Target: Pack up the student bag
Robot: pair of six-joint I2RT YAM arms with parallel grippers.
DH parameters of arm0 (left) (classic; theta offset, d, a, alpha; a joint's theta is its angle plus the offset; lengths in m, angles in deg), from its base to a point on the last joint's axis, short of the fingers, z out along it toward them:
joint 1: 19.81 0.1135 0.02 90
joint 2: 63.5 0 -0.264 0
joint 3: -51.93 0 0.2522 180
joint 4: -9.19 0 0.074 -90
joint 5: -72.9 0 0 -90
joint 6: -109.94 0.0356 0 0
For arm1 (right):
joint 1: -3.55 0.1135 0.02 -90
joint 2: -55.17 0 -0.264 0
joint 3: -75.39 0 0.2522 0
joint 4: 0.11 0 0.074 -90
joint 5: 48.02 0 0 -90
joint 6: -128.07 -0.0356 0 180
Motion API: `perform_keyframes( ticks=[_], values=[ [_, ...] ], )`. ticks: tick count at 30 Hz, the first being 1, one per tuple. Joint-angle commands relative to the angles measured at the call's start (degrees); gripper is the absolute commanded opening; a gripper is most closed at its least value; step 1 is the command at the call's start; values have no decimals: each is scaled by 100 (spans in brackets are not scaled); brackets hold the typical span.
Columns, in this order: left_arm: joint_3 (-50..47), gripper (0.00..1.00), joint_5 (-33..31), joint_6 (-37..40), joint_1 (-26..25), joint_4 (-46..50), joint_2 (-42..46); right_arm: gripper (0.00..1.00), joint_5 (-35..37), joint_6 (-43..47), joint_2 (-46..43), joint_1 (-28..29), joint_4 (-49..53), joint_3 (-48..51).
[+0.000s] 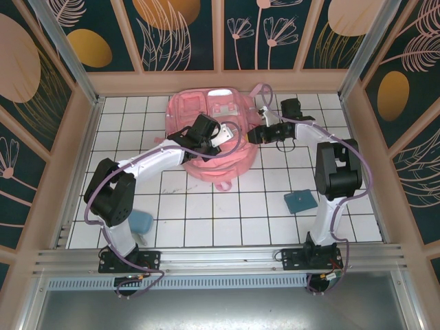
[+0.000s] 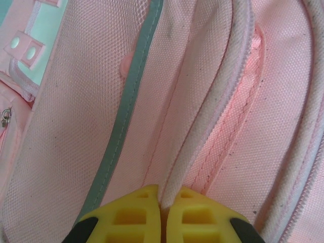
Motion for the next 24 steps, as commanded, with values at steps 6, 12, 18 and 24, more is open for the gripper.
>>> perform_keyframes(
  ticks=[6, 12, 18, 24],
  values=[
    [79, 2, -516, -20, 102, -376, 159, 48, -213, 674, -298, 13, 563, 196],
    [103, 1, -527, 1, 102, -375, 168, 30, -117, 763, -301, 11, 637, 206],
    [123, 0, -588, -40, 98, -375, 151, 11, 180, 642, -405, 30, 542, 301],
    [142, 0, -971, -280, 102, -734, 131, 1, 1458, 178, -833, 241, 131, 630]
  ],
)
